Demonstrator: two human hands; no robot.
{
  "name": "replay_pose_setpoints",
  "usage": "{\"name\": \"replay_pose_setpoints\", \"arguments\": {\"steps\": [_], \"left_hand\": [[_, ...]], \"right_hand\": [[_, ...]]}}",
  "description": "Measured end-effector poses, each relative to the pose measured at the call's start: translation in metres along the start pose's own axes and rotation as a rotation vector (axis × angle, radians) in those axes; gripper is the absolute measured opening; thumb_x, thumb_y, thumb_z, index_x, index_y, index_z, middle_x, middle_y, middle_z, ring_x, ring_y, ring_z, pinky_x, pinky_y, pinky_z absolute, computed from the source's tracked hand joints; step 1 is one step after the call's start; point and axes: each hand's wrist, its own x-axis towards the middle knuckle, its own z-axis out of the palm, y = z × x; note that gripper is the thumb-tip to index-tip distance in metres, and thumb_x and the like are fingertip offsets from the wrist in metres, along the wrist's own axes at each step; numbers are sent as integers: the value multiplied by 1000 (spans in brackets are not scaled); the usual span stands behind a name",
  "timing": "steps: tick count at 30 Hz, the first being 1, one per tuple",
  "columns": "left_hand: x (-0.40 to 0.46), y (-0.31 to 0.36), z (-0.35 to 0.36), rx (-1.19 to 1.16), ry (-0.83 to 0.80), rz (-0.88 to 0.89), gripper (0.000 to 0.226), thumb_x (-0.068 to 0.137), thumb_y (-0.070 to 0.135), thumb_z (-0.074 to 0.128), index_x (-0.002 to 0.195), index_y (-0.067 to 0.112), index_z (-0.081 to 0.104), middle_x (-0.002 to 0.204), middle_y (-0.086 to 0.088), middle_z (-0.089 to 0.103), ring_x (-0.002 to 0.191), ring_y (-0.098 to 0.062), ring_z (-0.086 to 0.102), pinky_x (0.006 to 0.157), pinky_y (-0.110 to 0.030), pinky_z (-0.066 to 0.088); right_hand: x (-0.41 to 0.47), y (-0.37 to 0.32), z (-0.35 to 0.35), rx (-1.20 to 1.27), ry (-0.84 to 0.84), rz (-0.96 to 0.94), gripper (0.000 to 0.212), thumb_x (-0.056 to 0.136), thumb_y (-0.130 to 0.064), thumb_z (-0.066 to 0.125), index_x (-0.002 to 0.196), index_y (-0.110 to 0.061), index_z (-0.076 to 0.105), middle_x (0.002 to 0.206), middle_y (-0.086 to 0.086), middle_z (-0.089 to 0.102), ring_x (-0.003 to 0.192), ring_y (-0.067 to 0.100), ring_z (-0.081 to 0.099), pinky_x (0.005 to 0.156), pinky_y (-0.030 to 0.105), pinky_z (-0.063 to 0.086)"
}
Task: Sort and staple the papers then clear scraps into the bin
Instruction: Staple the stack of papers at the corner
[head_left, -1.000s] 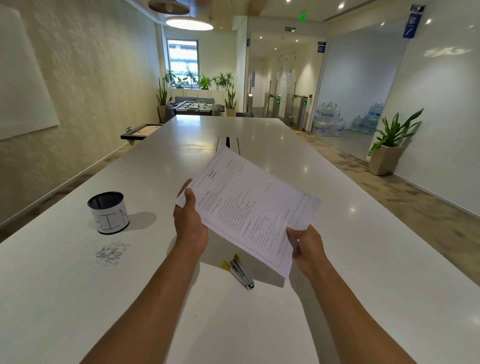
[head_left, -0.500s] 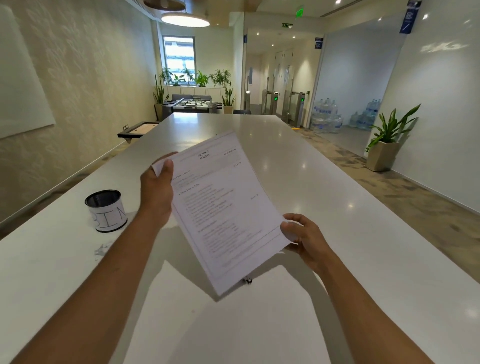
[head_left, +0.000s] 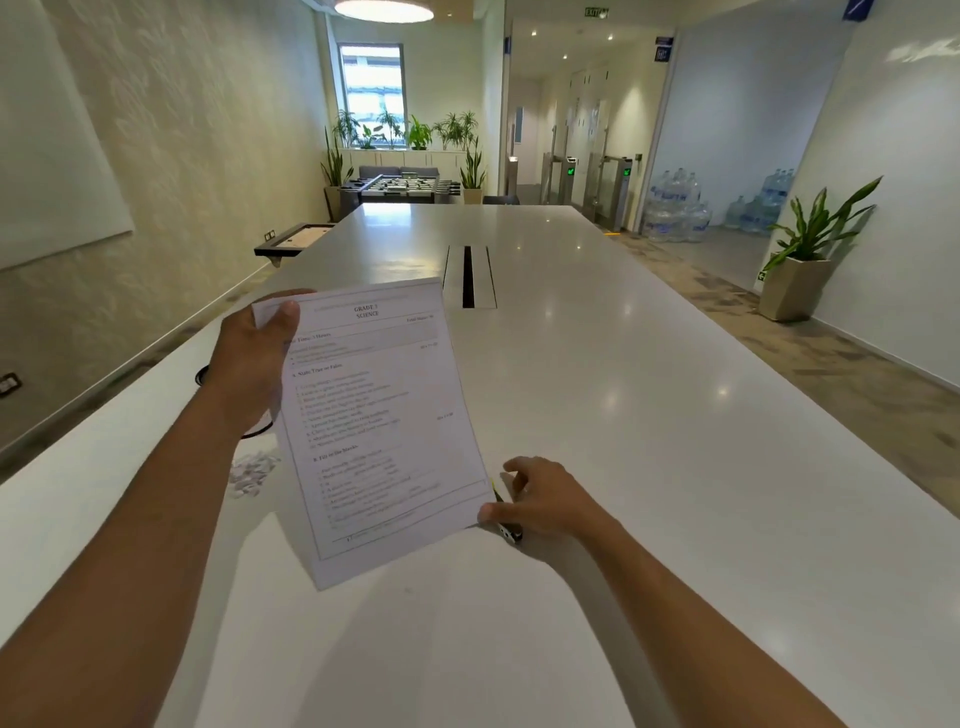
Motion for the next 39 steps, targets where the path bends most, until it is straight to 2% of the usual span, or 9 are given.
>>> {"name": "replay_pose_setpoints", "arguments": {"steps": [3, 10, 13, 17, 20, 26, 30, 34, 39], "left_hand": [[-2, -5, -11, 36, -8, 20, 22, 96, 36, 52, 112, 33, 67, 109, 1, 71, 104, -25, 66, 88, -47, 53], [-5, -2, -15, 21, -17, 39, 25, 96, 35, 53, 116, 28, 66, 108, 1, 72, 103, -24, 67, 83, -42, 55], [-7, -1, -10, 2, -12, 21, 26, 97, 31, 51, 118, 24, 64, 108, 0, 71, 103, -24, 67, 81, -38, 56], [-10, -1, -3, -16, -47, 20, 33, 100, 25, 47, 127, 12, 58, 118, -13, 66, 105, -26, 65, 77, -30, 58], [-8, -1, 2, -16, -71, 25, 34, 100, 24, 46, 129, 10, 57, 121, -17, 64, 109, -32, 63, 87, -42, 55], [-3, -2, 12, -40, -98, 20, 28, 99, 31, 50, 121, 21, 63, 117, -12, 67, 107, -31, 64, 93, -56, 49], [-3, 1, 23, -81, -108, 10, 24, 97, 32, 52, 116, 26, 66, 111, -7, 70, 104, -28, 66, 89, -49, 53], [-5, 7, 34, -85, -147, 37, 25, 97, 32, 52, 117, 24, 66, 106, -4, 72, 99, -24, 68, 74, -29, 57], [-6, 14, 44, -125, -189, 43, 25, 97, 31, 53, 117, 22, 66, 101, -2, 73, 93, -20, 70, 70, -25, 55]], "right_hand": [[0, -12, 7, -164, 16, -14, 82, 65, -66, 71, 126, -14, 52, 119, 3, 55, 107, 23, 56, 89, 41, 50], [3, -15, 7, -233, 48, -45, 27, 82, -30, 64, 97, -7, 61, 104, 12, 60, 92, 30, 60, 67, 32, 44], [6, -10, 2, -214, 75, -8, 23, 83, -23, 62, 98, -6, 63, 103, 13, 63, 94, 31, 61, 67, 30, 41], [6, -6, -11, 293, 126, 49, 25, 87, -24, 65, 108, -11, 61, 92, 6, 64, 83, 22, 60, 70, 28, 42], [2, -6, -24, 719, 103, -16, 18, 92, -7, 58, 109, -9, 55, 88, 8, 62, 78, 24, 58, 70, 37, 45], [3, -19, -60, 911, 169, -150, 27, 91, 0, 59, 114, -7, 46, 92, 10, 60, 69, 18, 60, 64, 30, 44], [7, -26, -80, 845, 215, -237, 26, 95, -11, 59, 117, -6, 46, 77, 4, 50, 58, 13, 49, 55, 24, 42], [10, -35, -103, 824, 245, -297, 22, 94, -27, 62, 107, -12, 53, 72, 1, 51, 52, 14, 45, 47, 20, 38], [13, -45, -126, 755, 301, -353, 20, 91, -34, 65, 95, -15, 63, 76, -1, 57, 51, 12, 53, 45, 18, 39]]}}
